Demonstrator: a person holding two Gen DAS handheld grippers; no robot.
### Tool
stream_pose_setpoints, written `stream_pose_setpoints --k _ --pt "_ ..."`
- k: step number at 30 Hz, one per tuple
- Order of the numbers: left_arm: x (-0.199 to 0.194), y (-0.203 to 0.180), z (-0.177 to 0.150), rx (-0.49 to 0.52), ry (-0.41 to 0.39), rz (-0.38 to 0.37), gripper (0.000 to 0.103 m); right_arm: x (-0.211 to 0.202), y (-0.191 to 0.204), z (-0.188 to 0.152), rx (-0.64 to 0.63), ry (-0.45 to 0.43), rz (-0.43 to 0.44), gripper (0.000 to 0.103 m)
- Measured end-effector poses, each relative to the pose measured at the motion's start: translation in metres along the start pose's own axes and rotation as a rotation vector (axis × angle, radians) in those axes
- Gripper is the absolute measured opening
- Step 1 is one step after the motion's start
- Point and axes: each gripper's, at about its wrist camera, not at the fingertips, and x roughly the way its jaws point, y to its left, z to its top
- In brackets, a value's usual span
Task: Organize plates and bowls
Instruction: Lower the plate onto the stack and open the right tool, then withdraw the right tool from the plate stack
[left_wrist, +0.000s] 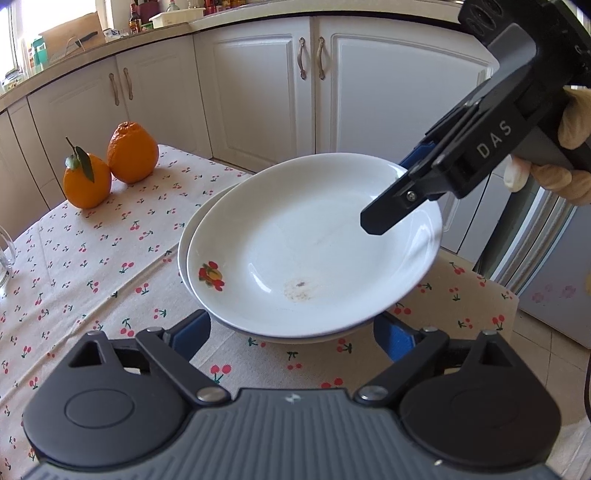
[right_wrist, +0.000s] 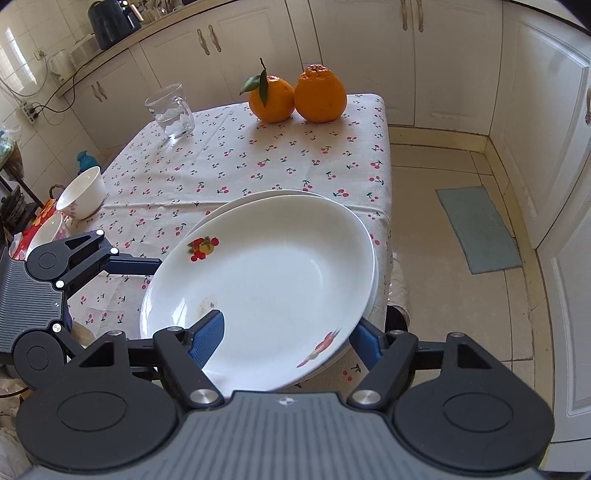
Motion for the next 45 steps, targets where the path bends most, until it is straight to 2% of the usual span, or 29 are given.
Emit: stream_pose_setpoints --k 15,20,26,31,35,38,45 --pt "0.001 -0.001 0.000 0.005 -0.007 -0.002 0.096 0.005 0.006 0.000 0.012 0.047 -0.081 0.079" --pt "-0.001 -0.001 0.000 0.003 -0.016 0.005 0.096 0.003 0.008 0.000 0.002 0.034 -0.077 0.080" --pt "-0.014 -0.001 -0.003 -0.015 -0.050 0.017 0.096 -0.015 0.024 0.001 -0.046 -0.067 -0.057 0.102" --pt "-0.039 0.001 -0.011 -0.038 -0.104 0.031 0.096 -0.023 0.047 -0.004 -0.106 -0.132 -0.102 0.103" --pt "-0.064 0.004 -0.025 -0.064 -0.141 0.073 0.096 -0.024 0.073 -0.011 -0.155 -0.183 -0.170 0.103" --pt "-0.086 0.004 -0.039 -0.080 -0.156 0.122 0.099 -0.020 0.090 -0.021 -0.166 -0.207 -0.160 0.103" --pt "-0.135 0.013 -0.079 -0.154 -0.177 0.250 0.099 -0.002 0.143 -0.042 -0.247 -0.218 -0.119 0.103"
